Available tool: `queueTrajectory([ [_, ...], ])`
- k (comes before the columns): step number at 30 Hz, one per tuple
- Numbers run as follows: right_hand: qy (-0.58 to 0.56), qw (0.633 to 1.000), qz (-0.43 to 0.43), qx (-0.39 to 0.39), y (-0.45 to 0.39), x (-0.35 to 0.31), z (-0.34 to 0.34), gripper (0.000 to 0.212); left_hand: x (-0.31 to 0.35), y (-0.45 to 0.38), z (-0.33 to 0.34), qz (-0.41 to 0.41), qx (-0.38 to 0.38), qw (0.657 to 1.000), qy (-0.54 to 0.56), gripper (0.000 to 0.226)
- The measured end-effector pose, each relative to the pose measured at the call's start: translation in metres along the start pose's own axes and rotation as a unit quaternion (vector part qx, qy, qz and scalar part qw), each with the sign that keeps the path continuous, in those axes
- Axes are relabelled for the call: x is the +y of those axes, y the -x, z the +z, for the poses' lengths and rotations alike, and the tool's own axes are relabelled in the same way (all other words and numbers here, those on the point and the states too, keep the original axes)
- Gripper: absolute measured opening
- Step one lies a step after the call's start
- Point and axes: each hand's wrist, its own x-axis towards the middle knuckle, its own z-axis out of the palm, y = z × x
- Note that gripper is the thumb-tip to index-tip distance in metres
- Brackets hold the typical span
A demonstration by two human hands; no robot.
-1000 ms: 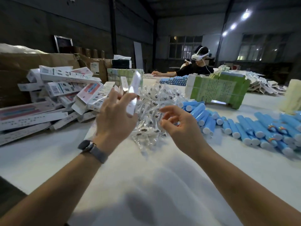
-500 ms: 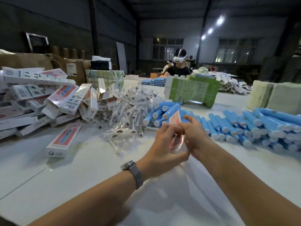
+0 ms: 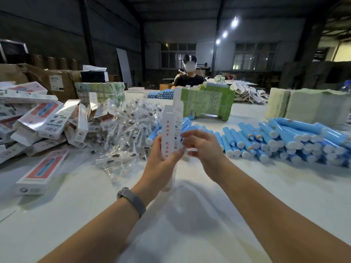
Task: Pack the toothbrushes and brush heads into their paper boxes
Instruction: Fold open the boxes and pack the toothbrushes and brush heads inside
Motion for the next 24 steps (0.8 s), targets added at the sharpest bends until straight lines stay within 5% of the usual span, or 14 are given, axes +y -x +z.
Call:
queueTrajectory([
  [6,0.338,0.93,-0.046,0.136,-0.031,0.018,-0.04,0.024,0.002,0.002,-0.004,-0.045,-0.011,0.999,0.021,0.041],
  [10,0.53,0.847,0.001,0.032,-0.053,0.045,-0.04,0.046,0.0,0.002,0.001,-0.016,-0.005,1.0,0.013,0.042],
  [14,0.556,0.831,0.012,-0.008,-0.072,0.053,-0.022,0.041,-0.007,0.002,-0.001,0.042,0.005,0.998,-0.035,0.044],
  [20,0.553,0.823,-0.035,0.126,-0.078,0.054,-0.024,0.024,-0.014,-0.001,-0.002,0.08,0.032,0.993,-0.08,0.061],
  [24,0.531,0.836,-0.035,0.132,-0.078,0.049,-0.023,0.014,-0.016,-0.003,-0.001,0.09,0.048,0.989,-0.11,0.069],
])
